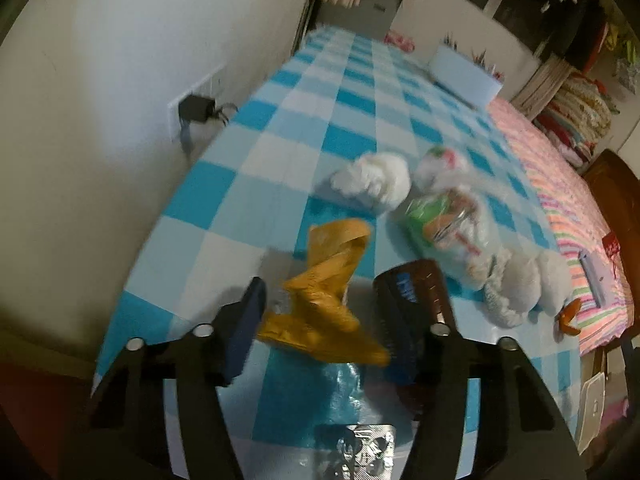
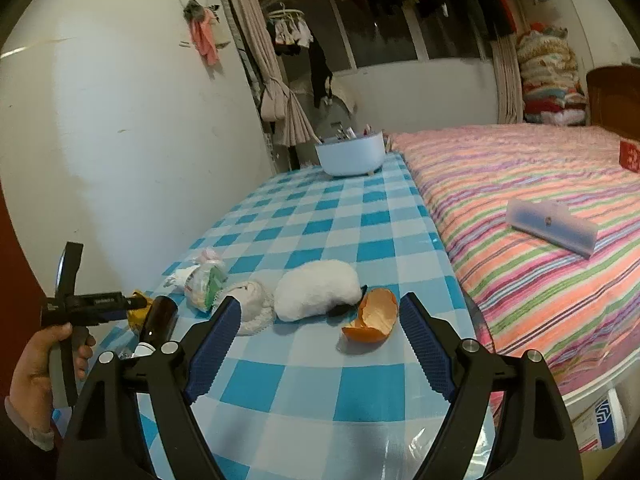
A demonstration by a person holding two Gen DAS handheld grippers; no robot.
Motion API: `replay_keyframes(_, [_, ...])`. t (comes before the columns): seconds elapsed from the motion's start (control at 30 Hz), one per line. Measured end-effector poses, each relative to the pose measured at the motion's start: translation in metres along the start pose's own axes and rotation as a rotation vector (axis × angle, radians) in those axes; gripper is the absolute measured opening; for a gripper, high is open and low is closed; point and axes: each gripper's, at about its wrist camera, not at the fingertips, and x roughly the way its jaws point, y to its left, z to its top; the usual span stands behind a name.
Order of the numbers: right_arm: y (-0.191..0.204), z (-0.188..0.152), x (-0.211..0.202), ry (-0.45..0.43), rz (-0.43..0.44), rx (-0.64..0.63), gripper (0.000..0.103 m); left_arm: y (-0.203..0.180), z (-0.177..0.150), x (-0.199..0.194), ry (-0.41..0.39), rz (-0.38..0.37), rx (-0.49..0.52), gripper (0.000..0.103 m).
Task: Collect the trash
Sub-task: 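Reach the left tool to the yellow snack wrapper and grasp it, then grasp the orange peel with the right tool while the left tool lifts the wrapper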
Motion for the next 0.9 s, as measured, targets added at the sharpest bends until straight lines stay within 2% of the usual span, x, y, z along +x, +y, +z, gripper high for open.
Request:
replay_keyframes(0.27, [-0.023, 0.002, 0.023, 0.093, -0.054, 0.070, 0.079, -0.005, -0.004, 0.004, -0.028, 0.007, 0.008, 0.036])
replay_keyframes(0.47, [-0.034, 0.002, 0.042, 0.158, -0.071, 0.107, 0.079, -0.019, -0.004, -0.024, -0.120, 0.026, 0.041, 0.032])
replay_keyframes(0.63, [-0.035, 0.001, 0.060, 0.199, -0.078, 0.100, 0.079, -0.034, -0.008, -0.049, -0.183, -0.017, 0.067, 0.031])
replay_keyframes(0.9, [-0.033, 0.004, 0.090, 0.242, -0.108, 0.074, 0.079, -0.059, -0.020, -0.071, -0.205, -0.105, 0.115, 0.031])
